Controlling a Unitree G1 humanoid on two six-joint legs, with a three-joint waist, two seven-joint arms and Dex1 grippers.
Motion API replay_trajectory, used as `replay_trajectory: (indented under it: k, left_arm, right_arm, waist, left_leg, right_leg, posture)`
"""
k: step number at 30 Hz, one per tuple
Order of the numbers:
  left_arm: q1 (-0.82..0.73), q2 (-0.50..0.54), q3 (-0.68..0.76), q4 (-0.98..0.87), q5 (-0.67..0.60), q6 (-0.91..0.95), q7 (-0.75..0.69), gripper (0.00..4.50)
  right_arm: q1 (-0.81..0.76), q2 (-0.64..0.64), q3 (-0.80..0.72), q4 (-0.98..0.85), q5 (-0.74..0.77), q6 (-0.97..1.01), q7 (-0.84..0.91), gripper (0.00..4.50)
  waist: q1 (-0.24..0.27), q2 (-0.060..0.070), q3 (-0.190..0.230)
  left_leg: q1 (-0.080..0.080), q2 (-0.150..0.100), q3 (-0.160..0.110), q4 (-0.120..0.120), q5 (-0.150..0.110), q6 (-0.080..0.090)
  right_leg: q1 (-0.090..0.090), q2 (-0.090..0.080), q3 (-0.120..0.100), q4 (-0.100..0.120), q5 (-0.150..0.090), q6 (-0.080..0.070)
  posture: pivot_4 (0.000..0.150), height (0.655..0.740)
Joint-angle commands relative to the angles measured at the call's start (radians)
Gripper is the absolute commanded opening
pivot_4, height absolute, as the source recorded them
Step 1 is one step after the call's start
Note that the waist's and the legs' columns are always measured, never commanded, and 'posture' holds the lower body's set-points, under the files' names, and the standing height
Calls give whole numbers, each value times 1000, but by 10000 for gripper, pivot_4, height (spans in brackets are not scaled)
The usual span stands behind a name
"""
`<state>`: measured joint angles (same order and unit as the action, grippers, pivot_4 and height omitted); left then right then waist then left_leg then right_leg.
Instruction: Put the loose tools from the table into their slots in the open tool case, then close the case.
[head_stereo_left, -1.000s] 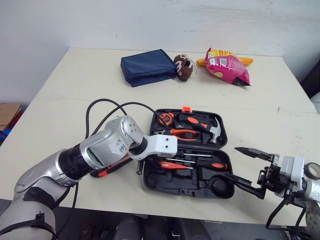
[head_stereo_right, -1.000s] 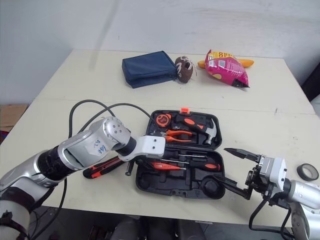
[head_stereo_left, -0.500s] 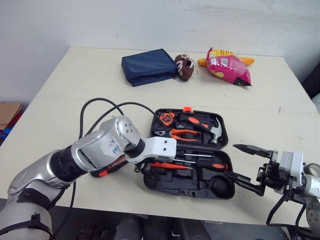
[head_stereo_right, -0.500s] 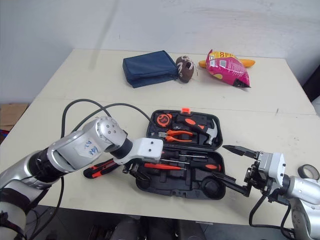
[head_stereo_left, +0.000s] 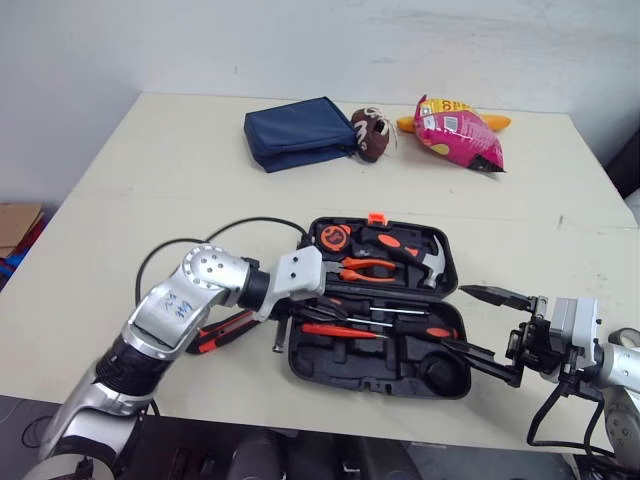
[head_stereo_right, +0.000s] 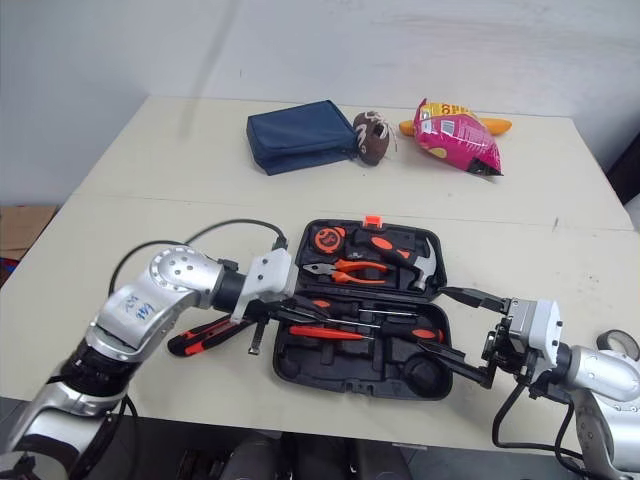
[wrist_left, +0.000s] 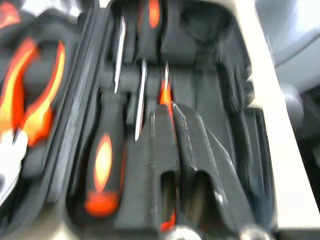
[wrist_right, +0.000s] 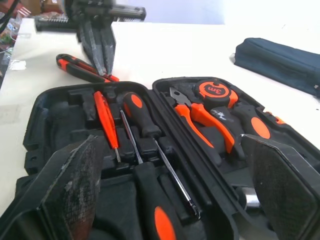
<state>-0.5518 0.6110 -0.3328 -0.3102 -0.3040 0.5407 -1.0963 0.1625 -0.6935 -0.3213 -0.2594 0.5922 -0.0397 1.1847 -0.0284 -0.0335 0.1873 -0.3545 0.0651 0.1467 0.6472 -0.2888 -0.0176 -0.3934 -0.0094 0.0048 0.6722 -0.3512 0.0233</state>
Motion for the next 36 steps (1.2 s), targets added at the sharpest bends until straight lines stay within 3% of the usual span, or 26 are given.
replay_trajectory:
  k: [1, 9, 23, 36]
  left_arm:
    - [67, -19, -23, 21, 60, -166, 13, 393]
    - [110, -95, -39, 77, 124, -152, 118, 393]
    - [149, -70, -108, 91, 179, -123, 85, 393]
    - [160, -39, -127, 64, 134, 80, 55, 393]
  right_arm:
    - [-5, -7, -13, -42, 13, 17, -26, 45000]
    - [-7, -17, -19, -80, 18, 56, -59, 45000]
    - [-13, -3, -17, -47, 8, 39, -49, 45000]
    - [21, 0, -32, 7, 10, -30, -2, 45000]
  waist:
    - [-2, 0, 0]
    - [-3, 0, 0]
    - [-2, 0, 0]
    - [-7, 2, -2]
  left_leg:
    - [0, 0, 0, 0, 0, 0]
    - [0, 0, 0, -1, -1, 0]
    - [0, 0, 0, -2, -1, 0]
    - [2, 0, 0, -3, -1, 0]
  right_leg:
    - [0, 0, 0, 0, 0, 0]
    - [0, 0, 0, -1, 0, 0]
    - [0, 0, 0, -1, 0, 0]
    - [2, 0, 0, -3, 0, 1]
  posture:
    - [1500, 7400]
    - [1500, 7400]
    - [1500, 7400]
    - [1500, 7400]
